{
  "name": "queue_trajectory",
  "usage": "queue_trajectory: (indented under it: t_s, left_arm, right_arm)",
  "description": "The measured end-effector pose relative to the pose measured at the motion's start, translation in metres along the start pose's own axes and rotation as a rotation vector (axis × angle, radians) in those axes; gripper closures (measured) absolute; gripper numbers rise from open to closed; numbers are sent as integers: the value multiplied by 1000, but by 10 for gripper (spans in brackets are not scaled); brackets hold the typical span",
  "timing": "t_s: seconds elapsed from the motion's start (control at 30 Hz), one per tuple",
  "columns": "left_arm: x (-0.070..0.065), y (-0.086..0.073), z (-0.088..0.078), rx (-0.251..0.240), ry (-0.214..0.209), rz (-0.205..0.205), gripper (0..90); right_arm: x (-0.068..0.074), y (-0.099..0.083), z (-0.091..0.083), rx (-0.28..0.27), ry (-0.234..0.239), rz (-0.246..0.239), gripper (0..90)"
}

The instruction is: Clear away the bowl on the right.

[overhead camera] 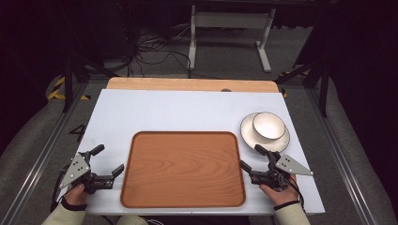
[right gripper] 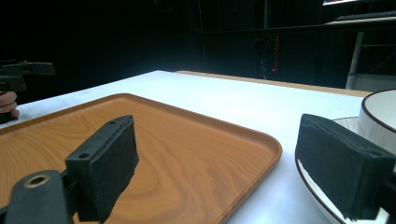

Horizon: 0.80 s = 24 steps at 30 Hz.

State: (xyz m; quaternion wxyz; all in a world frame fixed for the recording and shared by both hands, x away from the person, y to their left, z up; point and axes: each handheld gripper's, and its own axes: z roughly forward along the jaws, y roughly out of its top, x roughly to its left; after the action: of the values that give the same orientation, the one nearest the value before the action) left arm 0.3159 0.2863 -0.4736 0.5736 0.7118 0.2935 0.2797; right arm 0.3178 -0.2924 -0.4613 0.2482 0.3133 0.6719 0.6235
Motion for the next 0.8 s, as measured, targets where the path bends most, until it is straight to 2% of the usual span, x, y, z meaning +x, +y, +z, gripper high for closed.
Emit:
queue_trajectory:
  t_s: [0.13,0.2,0.4,0.8]
  left_arm:
    - [0,0,0,0,2,-4,3]
    - [0,0,0,1,2,-4,3]
    - [0,0,0,0,2,-4,3]
    - [0,0,0,-3,3,-6,3]
  right_arm:
    - [0,0,0,1,-3,-5,119]
    - [1,0,2,15,-3,-5,84]
    - [1,0,1,5,-10,-4,56]
    - [2,1,1,10,-16,-12,89]
